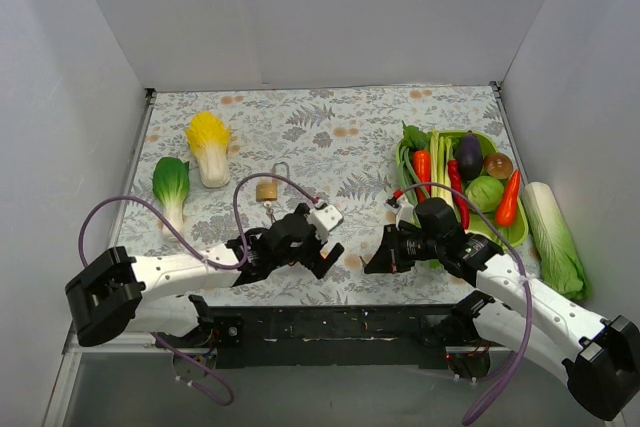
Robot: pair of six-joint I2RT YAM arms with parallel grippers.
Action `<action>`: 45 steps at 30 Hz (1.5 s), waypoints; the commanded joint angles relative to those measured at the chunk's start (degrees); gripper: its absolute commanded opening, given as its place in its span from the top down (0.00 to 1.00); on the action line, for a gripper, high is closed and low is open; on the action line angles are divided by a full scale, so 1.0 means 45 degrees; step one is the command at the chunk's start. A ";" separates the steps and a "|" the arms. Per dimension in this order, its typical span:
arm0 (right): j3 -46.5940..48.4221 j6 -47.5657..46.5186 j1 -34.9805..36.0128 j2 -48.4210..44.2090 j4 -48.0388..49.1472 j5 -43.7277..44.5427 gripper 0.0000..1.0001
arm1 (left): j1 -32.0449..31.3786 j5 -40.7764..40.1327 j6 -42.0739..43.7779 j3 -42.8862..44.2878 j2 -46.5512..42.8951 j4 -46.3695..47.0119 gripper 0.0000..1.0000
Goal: Unlock with the key
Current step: Adjust the key.
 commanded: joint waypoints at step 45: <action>0.1172 -0.2691 -0.0036 0.1489 -0.0169 -0.4687 0.99 | 0.1313 1.0318 -1.0752 0.0433 0.0616 0.3466 0.54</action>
